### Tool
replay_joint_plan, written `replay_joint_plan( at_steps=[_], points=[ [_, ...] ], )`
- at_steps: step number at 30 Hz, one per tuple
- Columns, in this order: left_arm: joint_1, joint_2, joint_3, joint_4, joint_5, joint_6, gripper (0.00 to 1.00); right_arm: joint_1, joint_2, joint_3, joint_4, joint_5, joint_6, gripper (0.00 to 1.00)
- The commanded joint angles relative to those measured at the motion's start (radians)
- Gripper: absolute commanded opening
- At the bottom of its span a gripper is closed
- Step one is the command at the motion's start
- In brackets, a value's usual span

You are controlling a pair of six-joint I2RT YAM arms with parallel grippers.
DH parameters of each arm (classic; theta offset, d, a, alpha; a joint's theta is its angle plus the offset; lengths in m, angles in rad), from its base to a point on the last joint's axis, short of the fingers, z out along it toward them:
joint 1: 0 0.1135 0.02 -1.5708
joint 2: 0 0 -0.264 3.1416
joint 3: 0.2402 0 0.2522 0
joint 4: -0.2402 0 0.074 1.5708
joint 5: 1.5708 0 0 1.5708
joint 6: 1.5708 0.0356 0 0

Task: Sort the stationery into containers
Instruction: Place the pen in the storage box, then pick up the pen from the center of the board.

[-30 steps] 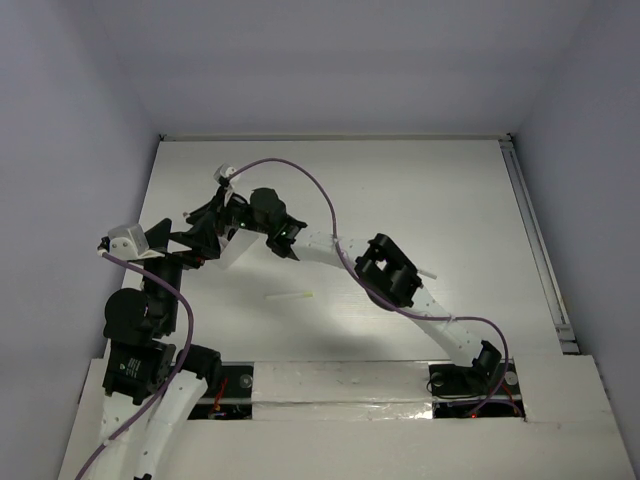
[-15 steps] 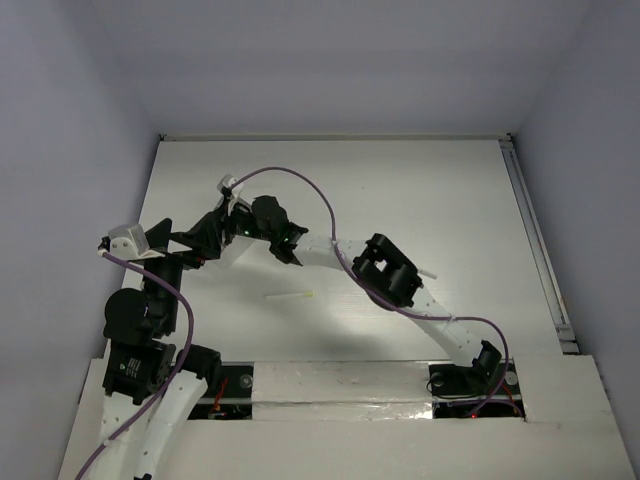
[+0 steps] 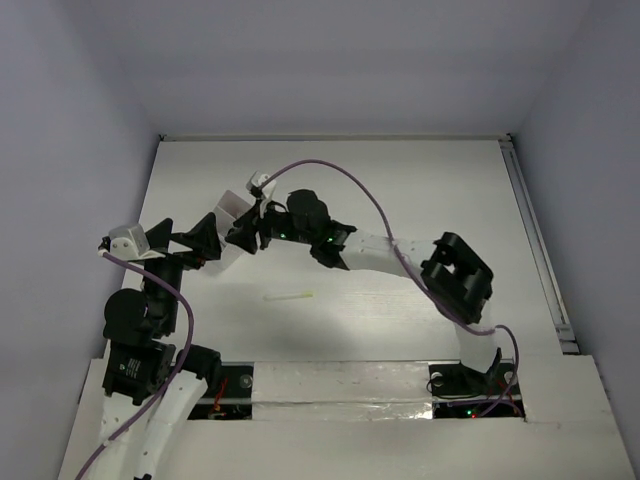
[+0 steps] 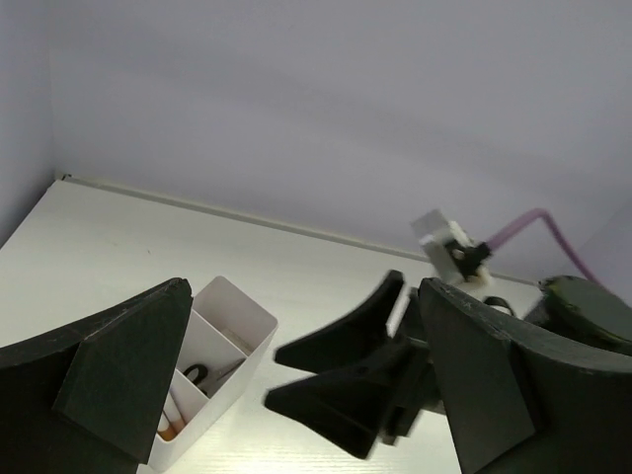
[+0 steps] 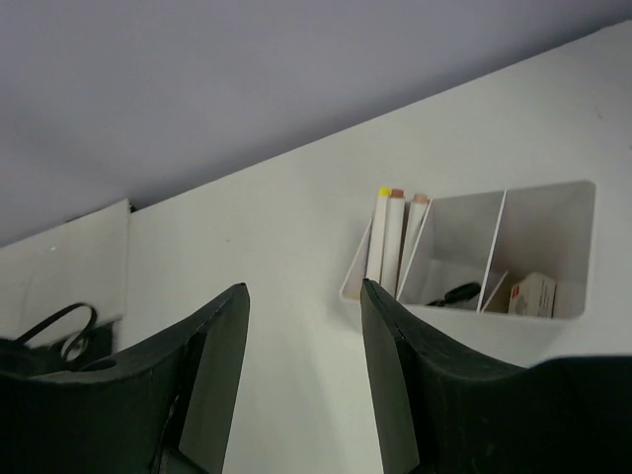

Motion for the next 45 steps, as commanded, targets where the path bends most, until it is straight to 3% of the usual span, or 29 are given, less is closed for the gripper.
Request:
replay_joint_plan(
  at_steps=[1, 7, 14, 21, 28, 32, 37, 41, 45],
  points=[
    [0.004, -0.016, 0.001, 0.034, 0.009, -0.001, 0.99, -0.004, -0.093, -0.122, -0.114, 0.035, -0.059, 0.55],
    [0.004, -0.013, 0.000, 0.034, 0.009, -0.001, 0.99, -0.004, -0.088, -0.131, -0.421, -0.048, -0.141, 0.55],
    [0.004, -0.013, -0.002, 0.035, 0.014, 0.000, 0.99, -0.004, -0.029, -0.070, -0.682, 0.004, -0.252, 0.59],
    [0.004, -0.013, 0.000, 0.037, 0.015, 0.000, 0.99, 0.062, 0.066, 0.020, -0.831, 0.102, -0.316, 0.61],
    [0.004, -0.010, -0.002, 0.035, 0.017, 0.002, 0.99, 0.105, 0.123, 0.025, -0.857, 0.201, -0.324, 0.59],
    [0.004, -0.013, -0.002, 0.034, 0.015, 0.002, 0.99, 0.126, 0.159, 0.048, -0.883, 0.287, -0.338, 0.38],
    [0.004, -0.016, 0.000, 0.034, 0.012, 0.002, 0.99, 0.135, 0.185, 0.044, -0.863, 0.369, -0.349, 0.24],
    [0.004, -0.018, 0.000, 0.032, 0.011, 0.000, 0.99, 0.135, 0.201, 0.040, -0.843, 0.407, -0.346, 0.00],
    [0.004, -0.021, 0.000, 0.032, 0.008, -0.001, 0.99, 0.135, 0.138, 0.027, -0.736, 0.404, -0.312, 0.00]
  ],
)
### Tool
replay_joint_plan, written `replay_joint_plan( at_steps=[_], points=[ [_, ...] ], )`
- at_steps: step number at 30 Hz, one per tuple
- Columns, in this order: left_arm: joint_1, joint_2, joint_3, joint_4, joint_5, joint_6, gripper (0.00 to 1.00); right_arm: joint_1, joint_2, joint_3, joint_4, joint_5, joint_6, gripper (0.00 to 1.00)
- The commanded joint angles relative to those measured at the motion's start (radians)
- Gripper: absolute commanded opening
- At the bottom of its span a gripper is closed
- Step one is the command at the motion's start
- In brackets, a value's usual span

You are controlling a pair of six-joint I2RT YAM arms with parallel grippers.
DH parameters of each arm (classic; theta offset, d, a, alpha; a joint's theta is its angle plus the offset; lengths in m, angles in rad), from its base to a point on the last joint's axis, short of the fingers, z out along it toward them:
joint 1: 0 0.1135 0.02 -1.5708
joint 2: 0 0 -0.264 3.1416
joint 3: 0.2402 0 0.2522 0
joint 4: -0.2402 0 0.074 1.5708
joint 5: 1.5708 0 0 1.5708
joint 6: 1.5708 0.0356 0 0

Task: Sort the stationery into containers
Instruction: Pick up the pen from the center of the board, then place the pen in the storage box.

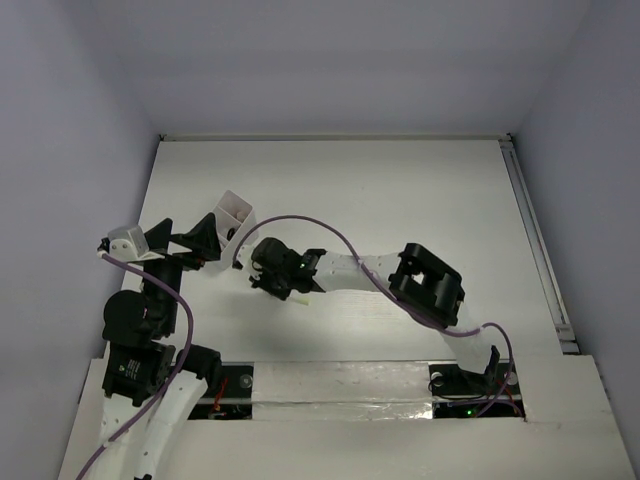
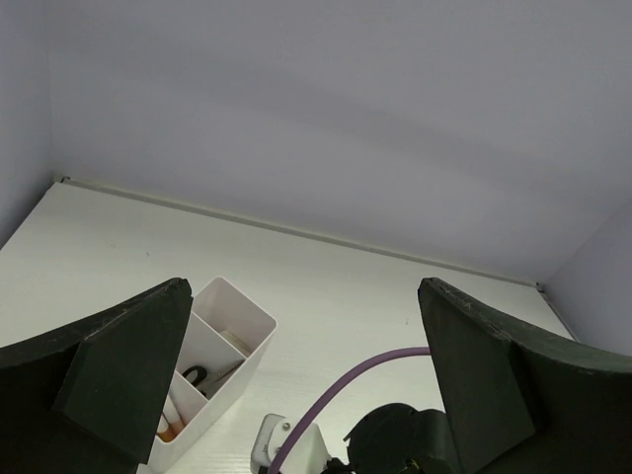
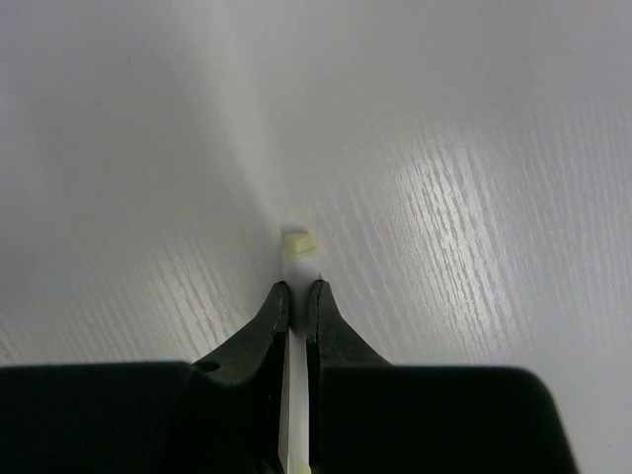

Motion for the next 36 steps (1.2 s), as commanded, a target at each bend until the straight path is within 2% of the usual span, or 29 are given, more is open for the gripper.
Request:
replay_joint_plan(
  at_steps=[1, 4, 6, 10, 13, 18, 24, 28, 32, 36],
  points=[
    [0.004, -0.014, 0.000, 0.031, 0.000, -0.001, 0.99, 0.002, -0.006, -0.040, 0.072, 0.040, 0.023, 0.00],
    [0.004, -0.016, 0.003, 0.025, -0.022, -0.007, 0.99, -0.024, -0.079, -0.072, 0.209, -0.009, 0.064, 0.00],
    [0.004, -0.017, 0.004, 0.022, -0.028, -0.010, 0.99, -0.047, -0.122, -0.069, 0.314, -0.096, 0.111, 0.00],
    [0.004, -0.019, 0.006, 0.019, -0.040, -0.016, 0.99, -0.065, -0.149, -0.035, 0.517, -0.210, 0.211, 0.00],
    [0.004, -0.020, 0.006, 0.014, -0.048, -0.016, 0.99, -0.087, -0.086, 0.020, 0.658, -0.310, 0.274, 0.00],
    [0.004, -0.020, 0.008, 0.012, -0.054, -0.018, 0.99, -0.128, 0.055, 0.212, 0.816, -0.477, 0.433, 0.00],
    [-0.005, -0.019, 0.009, 0.012, -0.046, -0.018, 0.99, -0.139, 0.222, 0.422, 0.901, -0.575, 0.510, 0.00],
    [-0.005, -0.019, 0.011, 0.012, -0.045, -0.018, 0.99, -0.139, 0.325, 0.612, 0.906, -0.580, 0.534, 0.00],
    [-0.005, -0.020, 0.009, 0.014, -0.045, -0.016, 0.99, -0.139, 0.400, 0.705, 0.880, -0.551, 0.523, 0.00],
    [-0.005, -0.022, 0.009, 0.015, -0.043, -0.016, 0.99, -0.139, 0.427, 0.718, 0.869, -0.496, 0.498, 0.00]
  ],
)
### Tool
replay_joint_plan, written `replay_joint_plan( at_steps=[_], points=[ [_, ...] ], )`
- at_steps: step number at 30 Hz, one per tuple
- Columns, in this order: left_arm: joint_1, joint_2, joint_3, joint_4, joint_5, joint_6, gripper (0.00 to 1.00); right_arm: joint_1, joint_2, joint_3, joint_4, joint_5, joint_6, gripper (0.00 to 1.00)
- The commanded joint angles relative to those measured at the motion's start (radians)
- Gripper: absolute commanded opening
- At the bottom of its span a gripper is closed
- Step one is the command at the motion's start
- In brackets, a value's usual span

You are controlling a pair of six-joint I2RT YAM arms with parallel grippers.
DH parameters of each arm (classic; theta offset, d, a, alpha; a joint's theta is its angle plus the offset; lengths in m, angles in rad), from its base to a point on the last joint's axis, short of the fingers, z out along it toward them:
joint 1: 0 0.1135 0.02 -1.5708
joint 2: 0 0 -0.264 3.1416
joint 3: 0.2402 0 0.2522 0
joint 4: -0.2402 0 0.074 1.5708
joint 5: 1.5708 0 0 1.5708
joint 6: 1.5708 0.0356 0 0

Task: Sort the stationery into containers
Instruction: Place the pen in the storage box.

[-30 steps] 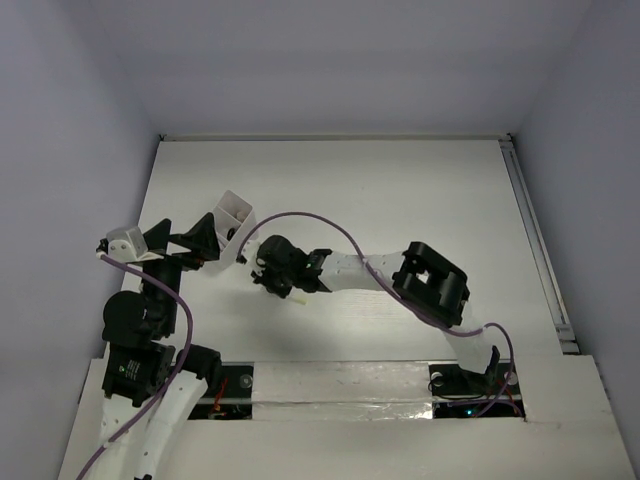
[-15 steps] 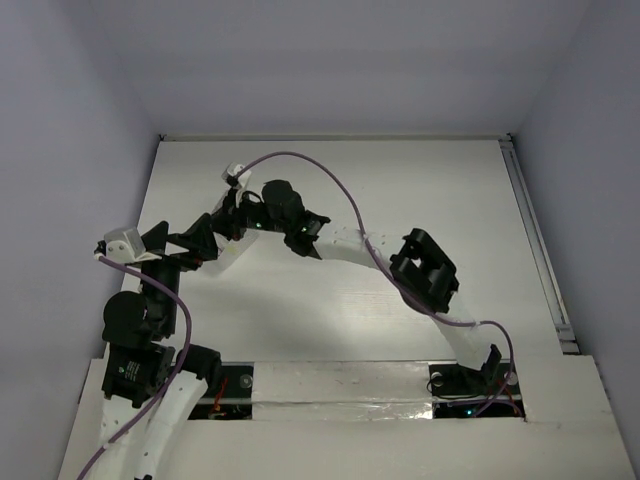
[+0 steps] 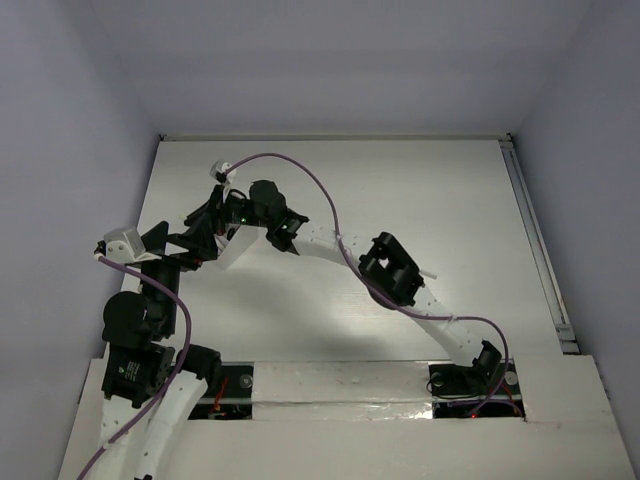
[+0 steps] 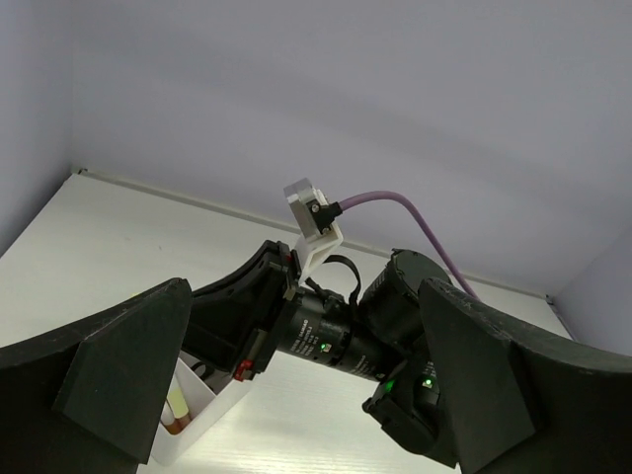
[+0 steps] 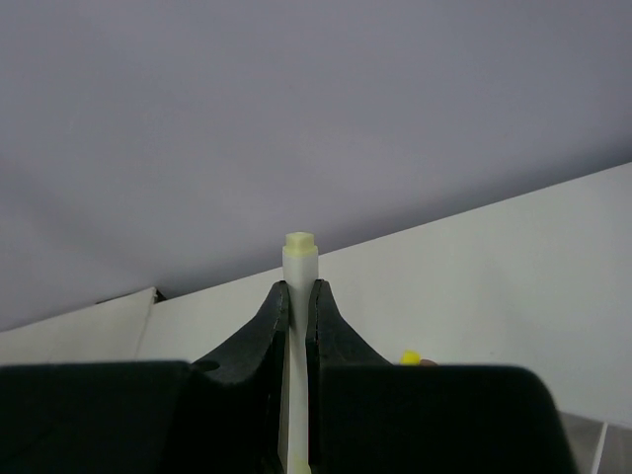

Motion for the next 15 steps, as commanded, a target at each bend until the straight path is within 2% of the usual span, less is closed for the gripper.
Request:
replay_joint_plan(
  at_steps=[1, 8, 15],
  points=[
    [-0.004, -0.011, 0.009, 0.032, 0.002, -0.001, 0.99, 0.003, 0.009, 0.058, 0.051, 0.037, -0.018, 0.00],
    [-0.004, -0.008, 0.009, 0.033, 0.006, 0.000, 0.99, 0.003, 0.027, 0.028, 0.062, 0.094, -0.045, 0.00],
    [-0.004, -0.005, 0.009, 0.036, 0.009, 0.002, 0.99, -0.006, 0.061, 0.065, 0.039, 0.111, -0.052, 0.00]
  ],
)
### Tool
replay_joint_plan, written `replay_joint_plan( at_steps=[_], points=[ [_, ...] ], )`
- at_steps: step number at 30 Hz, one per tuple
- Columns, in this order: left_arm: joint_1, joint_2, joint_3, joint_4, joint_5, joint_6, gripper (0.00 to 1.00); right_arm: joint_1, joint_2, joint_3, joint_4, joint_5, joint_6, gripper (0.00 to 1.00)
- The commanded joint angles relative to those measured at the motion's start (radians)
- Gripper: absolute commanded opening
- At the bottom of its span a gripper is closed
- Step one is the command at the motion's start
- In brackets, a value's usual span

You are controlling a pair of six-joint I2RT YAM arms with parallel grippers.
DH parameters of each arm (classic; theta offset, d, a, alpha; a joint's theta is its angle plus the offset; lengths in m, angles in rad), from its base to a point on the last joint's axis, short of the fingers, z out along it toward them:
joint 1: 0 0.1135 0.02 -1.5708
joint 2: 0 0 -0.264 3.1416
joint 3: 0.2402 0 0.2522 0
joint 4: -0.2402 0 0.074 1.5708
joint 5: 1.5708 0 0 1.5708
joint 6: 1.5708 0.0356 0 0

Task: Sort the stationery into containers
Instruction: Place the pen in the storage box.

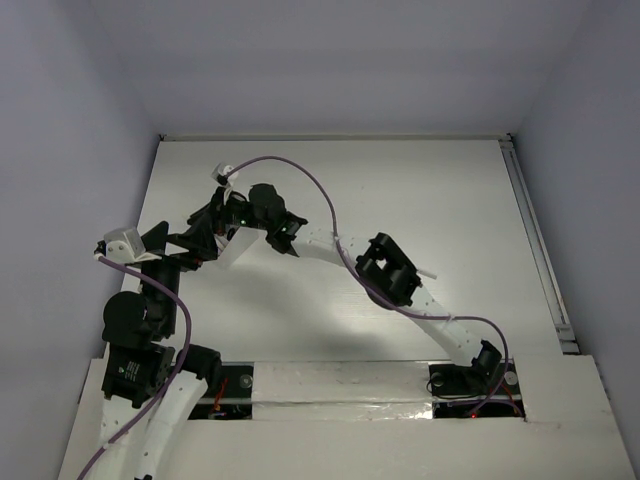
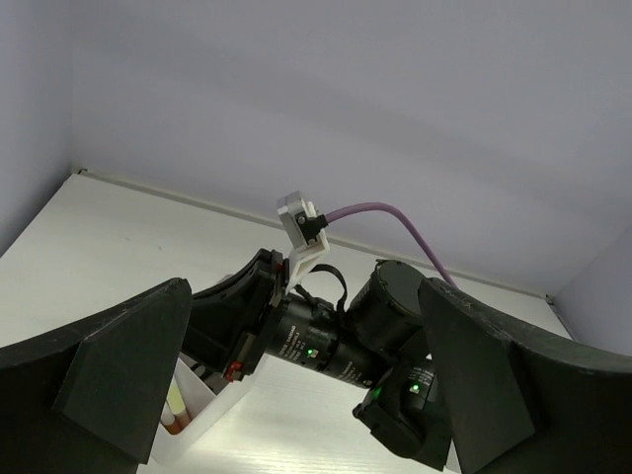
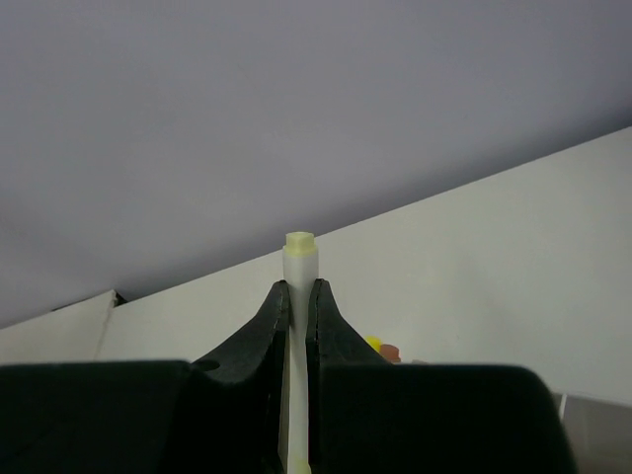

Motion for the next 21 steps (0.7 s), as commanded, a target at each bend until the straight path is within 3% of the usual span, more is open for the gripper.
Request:
replay_joint_plan(
  at_steps=[1, 8, 11, 15, 21],
  points=[
    [-0.004, -0.005, 0.009, 0.038, 0.009, 0.002, 0.99, -0.003, 0.035, 0.060, 0.037, 0.027, -0.025, 0.01],
    [-0.004, -0.002, 0.008, 0.038, 0.014, 0.002, 0.99, -0.003, 0.033, 0.048, 0.034, 0.032, -0.029, 0.17],
    [-0.004, -0.002, 0.009, 0.038, 0.017, 0.002, 0.99, -0.003, 0.014, 0.031, 0.040, 0.032, -0.033, 0.40],
    [-0.004, -0.002, 0.008, 0.040, 0.018, 0.002, 0.99, -0.003, -0.018, 0.014, 0.043, 0.026, -0.040, 0.55],
    [-0.004, 0.000, 0.004, 0.043, 0.029, 0.003, 0.99, -0.013, -0.113, -0.075, 0.052, 0.015, -0.051, 0.62]
  ],
)
